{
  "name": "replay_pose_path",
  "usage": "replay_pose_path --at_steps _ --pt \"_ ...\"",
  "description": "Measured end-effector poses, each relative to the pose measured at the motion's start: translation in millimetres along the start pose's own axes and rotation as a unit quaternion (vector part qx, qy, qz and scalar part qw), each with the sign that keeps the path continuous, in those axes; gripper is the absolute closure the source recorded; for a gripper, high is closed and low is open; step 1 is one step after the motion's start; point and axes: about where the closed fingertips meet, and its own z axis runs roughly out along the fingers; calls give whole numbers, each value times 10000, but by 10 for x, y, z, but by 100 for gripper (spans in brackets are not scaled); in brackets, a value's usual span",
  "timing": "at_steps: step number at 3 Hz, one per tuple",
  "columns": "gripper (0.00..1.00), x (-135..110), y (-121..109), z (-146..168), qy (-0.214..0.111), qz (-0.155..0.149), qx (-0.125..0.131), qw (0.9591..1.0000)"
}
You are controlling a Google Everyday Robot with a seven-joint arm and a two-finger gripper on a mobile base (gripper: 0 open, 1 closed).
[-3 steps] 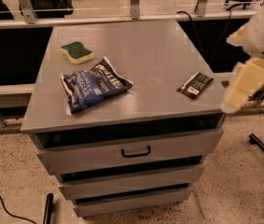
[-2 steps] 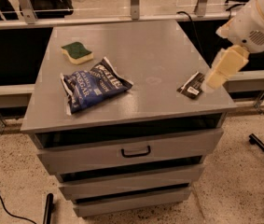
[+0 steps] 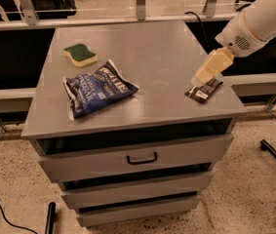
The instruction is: Pick rxbar chocolate
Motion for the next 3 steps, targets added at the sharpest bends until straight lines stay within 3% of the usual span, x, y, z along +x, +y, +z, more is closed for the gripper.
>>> replay_pose_path --at_steps 2,3 --pt "0 352 -137 651 19 624 84 9980" --pt "0 498 -207 780 8 812 179 9965"
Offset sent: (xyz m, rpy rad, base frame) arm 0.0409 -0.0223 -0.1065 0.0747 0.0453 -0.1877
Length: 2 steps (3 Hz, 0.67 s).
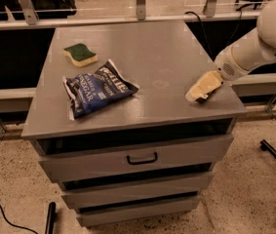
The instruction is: Pick rxbar chocolate
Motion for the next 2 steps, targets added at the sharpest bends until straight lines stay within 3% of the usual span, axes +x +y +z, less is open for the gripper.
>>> replay_pose_path --at_steps 1,2 --pt "18 74 -64 76 -36 90 -18 10000" --pt "42 107 -98 110 -88 112 -49 9999"
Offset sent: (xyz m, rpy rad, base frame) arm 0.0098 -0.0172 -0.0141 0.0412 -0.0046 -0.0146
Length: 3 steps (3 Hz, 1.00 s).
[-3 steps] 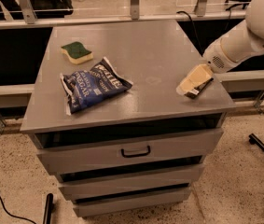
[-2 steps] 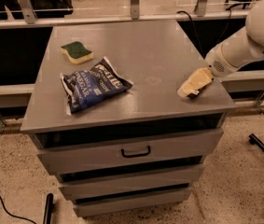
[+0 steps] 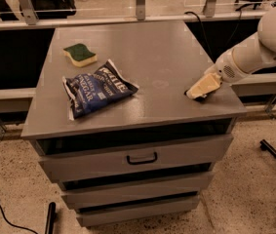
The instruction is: Pick rxbar chocolate
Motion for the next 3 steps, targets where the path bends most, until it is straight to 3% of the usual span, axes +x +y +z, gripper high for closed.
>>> replay_pose_path --at_steps 2,3 --pt "88 -116 16 -161 -355 -83 -144 9992" --pt "100 -276 37 -408 -636 -196 -180 9976"
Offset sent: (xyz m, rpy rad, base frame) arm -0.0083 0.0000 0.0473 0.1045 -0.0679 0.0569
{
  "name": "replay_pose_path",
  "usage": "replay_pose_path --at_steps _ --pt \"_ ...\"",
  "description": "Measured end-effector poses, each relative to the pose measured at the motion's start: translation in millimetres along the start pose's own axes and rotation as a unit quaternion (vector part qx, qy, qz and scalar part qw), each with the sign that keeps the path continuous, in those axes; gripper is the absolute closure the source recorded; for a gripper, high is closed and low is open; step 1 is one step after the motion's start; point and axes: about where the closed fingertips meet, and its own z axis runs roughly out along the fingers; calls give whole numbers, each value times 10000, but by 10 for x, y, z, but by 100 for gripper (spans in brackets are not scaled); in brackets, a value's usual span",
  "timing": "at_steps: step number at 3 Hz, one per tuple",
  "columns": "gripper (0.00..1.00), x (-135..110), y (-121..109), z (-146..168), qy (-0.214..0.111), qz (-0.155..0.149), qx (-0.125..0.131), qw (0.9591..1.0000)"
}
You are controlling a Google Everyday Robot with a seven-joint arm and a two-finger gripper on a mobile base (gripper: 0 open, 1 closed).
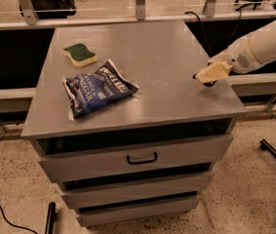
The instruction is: Pick rxbar chocolate
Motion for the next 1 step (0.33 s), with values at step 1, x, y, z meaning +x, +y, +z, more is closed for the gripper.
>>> replay_pose_path --at_steps 1 --pt "100 -181 55 -219 -534 -269 -244 9979"
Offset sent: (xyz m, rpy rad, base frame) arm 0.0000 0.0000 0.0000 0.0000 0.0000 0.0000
